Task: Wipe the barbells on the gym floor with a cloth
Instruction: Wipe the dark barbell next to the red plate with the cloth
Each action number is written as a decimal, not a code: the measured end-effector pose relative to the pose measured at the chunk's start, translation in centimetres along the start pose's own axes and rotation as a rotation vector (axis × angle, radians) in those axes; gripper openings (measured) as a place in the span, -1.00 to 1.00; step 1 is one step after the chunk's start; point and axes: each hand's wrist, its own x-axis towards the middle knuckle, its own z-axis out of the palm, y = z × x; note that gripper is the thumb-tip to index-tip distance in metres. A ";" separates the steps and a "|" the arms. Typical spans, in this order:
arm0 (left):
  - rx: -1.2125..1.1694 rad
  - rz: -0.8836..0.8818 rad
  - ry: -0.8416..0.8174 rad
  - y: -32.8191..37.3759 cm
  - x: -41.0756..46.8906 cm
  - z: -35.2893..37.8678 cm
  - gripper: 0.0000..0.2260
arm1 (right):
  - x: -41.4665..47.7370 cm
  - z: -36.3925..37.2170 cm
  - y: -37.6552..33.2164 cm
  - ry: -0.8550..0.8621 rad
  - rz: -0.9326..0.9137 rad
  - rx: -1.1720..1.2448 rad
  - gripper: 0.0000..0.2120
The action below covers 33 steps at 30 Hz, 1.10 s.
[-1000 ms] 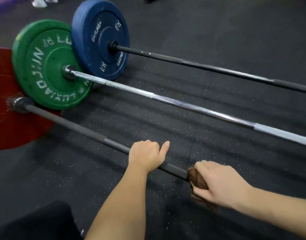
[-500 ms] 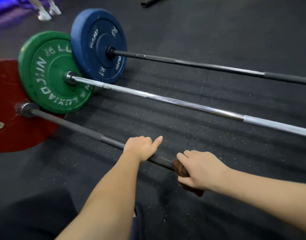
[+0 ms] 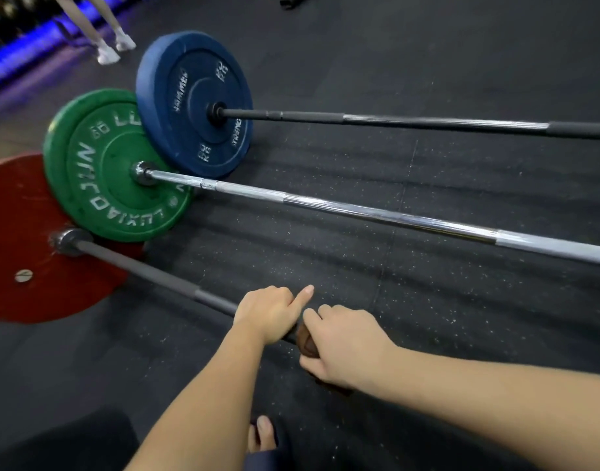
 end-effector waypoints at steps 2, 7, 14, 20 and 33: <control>-0.010 -0.005 0.035 -0.1 0.0 0.1 -0.37 | 0.2 -0.2 0.6 -0.009 -0.026 0.026 -0.54; -0.018 -0.006 0.055 -0.1 0.0 0.2 -0.36 | 0.6 -0.7 1.6 -0.111 -0.078 0.053 -0.53; -0.052 0.001 0.162 -0.4 -0.3 0.5 -0.37 | 1.7 -0.9 1.3 -0.184 -0.123 -0.016 -0.54; -0.202 -0.013 0.252 -0.4 -0.8 0.4 -0.41 | 2.8 -0.3 -0.3 -0.121 -0.094 -0.043 -0.52; -0.028 0.124 0.102 -6.1 -0.3 -2.4 -0.52 | 1.2 0.1 -0.5 -0.051 -0.003 -0.045 -0.52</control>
